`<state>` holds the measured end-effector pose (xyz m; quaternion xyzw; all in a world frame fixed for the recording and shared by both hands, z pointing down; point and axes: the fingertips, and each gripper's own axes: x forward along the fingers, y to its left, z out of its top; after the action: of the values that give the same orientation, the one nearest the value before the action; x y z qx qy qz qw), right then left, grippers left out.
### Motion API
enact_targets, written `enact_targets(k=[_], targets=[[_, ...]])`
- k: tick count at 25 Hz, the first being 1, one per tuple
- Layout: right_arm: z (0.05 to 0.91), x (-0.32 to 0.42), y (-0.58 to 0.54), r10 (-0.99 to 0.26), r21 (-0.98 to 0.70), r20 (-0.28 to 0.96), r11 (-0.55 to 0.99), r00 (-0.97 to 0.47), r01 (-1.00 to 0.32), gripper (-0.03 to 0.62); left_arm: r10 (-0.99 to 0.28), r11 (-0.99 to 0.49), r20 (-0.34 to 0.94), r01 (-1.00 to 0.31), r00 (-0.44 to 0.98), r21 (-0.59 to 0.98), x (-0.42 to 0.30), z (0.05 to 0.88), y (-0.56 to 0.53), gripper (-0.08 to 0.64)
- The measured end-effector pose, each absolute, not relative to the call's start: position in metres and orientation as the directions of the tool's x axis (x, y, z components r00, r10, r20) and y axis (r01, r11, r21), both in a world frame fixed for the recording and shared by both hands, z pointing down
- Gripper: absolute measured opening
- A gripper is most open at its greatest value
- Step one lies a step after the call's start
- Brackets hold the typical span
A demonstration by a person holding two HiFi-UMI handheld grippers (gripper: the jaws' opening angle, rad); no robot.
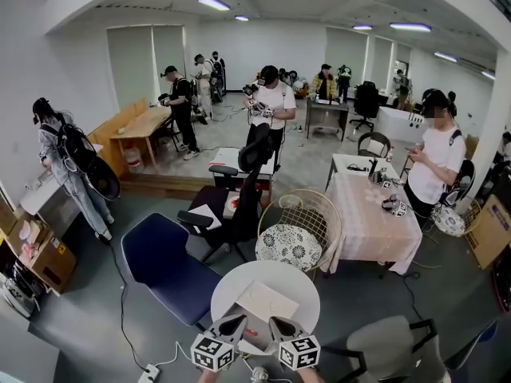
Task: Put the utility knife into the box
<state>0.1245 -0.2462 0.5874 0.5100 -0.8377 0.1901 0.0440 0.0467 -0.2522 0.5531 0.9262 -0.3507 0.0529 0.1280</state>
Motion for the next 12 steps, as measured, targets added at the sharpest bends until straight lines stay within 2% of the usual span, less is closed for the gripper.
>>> enact_targets(k=[12], targets=[[0.6, 0.069, -0.137, -0.844, -0.19, 0.301, 0.402, -0.443, -0.896, 0.015, -0.668, -0.687, 0.196, -0.696, 0.718, 0.207, -0.028, 0.564, -0.141, 0.012]])
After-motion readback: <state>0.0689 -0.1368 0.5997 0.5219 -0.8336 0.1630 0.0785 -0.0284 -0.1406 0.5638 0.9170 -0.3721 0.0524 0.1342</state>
